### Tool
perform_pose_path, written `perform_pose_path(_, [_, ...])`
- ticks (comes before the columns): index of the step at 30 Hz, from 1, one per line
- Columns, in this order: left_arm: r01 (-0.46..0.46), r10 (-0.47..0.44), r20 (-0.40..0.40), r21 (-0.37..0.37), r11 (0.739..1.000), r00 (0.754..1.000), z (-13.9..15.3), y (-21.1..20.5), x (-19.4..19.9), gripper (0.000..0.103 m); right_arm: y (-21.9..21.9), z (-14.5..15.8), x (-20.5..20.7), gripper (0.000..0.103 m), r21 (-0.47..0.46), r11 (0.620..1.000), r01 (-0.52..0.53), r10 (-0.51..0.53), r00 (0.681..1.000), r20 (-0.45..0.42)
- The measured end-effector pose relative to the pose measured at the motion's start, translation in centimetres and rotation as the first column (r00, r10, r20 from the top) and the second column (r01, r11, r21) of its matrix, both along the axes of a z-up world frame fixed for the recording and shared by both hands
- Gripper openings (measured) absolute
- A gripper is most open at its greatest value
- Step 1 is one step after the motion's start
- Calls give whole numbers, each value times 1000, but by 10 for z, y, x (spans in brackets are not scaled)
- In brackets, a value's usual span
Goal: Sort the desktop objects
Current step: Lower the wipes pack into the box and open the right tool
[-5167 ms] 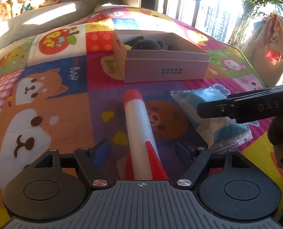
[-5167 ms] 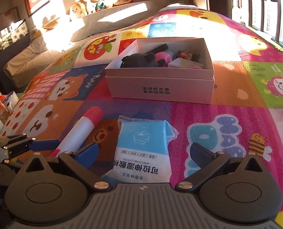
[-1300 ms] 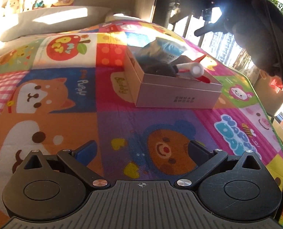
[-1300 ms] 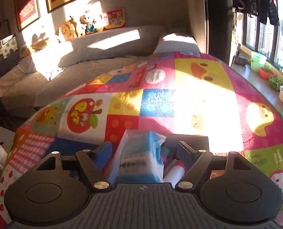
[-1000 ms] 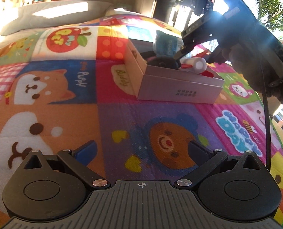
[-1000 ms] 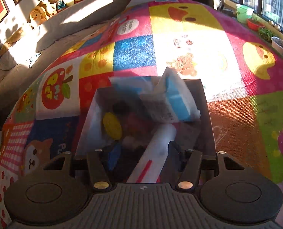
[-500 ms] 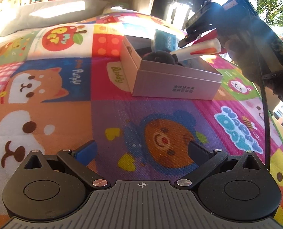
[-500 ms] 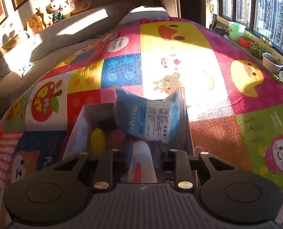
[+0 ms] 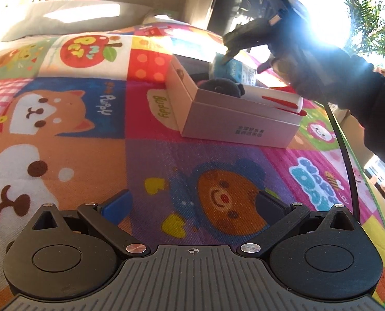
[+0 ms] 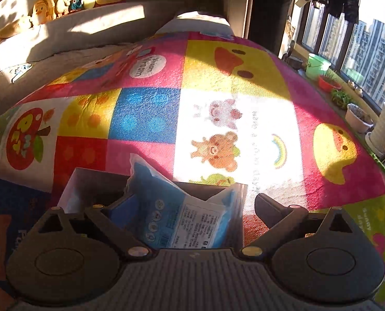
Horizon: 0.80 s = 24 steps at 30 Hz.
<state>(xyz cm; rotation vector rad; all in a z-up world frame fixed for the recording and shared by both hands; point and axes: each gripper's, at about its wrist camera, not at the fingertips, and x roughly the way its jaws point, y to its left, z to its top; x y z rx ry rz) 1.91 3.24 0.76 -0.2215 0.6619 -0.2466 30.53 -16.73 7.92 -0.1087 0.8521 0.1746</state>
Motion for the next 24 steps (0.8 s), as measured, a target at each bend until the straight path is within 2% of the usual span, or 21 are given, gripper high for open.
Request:
perform_pose_path(1, [0, 0, 0, -1, 1000, 1000, 0, 0, 0, 103, 5, -4, 5, 78, 21, 1000, -16, 17, 999, -43])
perform_pose_path(4, [5, -5, 0, -5, 1000, 1000, 0, 0, 1, 103, 19, -3, 2, 77, 95, 991, -91, 100, 991, -92])
perform_pose_path(6, [6, -6, 1, -11, 1000, 1000, 0, 1, 0, 103, 25, 5, -8, 78, 135, 977, -163, 174, 982, -76])
perform_pose_path(10, [5, -5, 2, -16, 1000, 1000, 0, 1, 1, 103, 16, 34, -31, 78, 289, 916, -278, 306, 950, -56])
perform_pose_path(11, [5, -5, 2, -16, 1000, 1000, 0, 2, 1, 103, 13, 39, -35, 78, 275, 922, -274, 297, 954, -44])
perform_pose_path(13, [4, -4, 2, -17, 1000, 1000, 0, 2, 1, 103, 10, 43, -40, 79, 190, 951, -245, 254, 967, -24])
perform_pose_path(16, [3, -2, 3, -20, 1000, 1000, 0, 2, 1, 103, 5, 36, -44, 79, 59, 976, -208, 208, 978, 2])
perform_pose_path(17, [2, -2, 3, -20, 1000, 1000, 0, 2, 0, 103, 2, 31, -45, 79, 41, 980, -197, 197, 980, -3])
perform_pose_path(18, [2, -2, 3, -20, 1000, 1000, 0, 2, 0, 103, -1, 25, -44, 77, 41, 982, -183, 184, 983, -18])
perform_pose_path(20, [2, -2, 3, -19, 1000, 1000, 0, 2, 0, 103, -5, 15, -41, 59, 66, 986, -156, 159, 986, -46])
perform_pose_path(24, [2, -2, 2, -20, 1000, 1000, 0, 2, 1, 103, -5, 13, -27, 58, 145, 984, -106, 117, 991, -70])
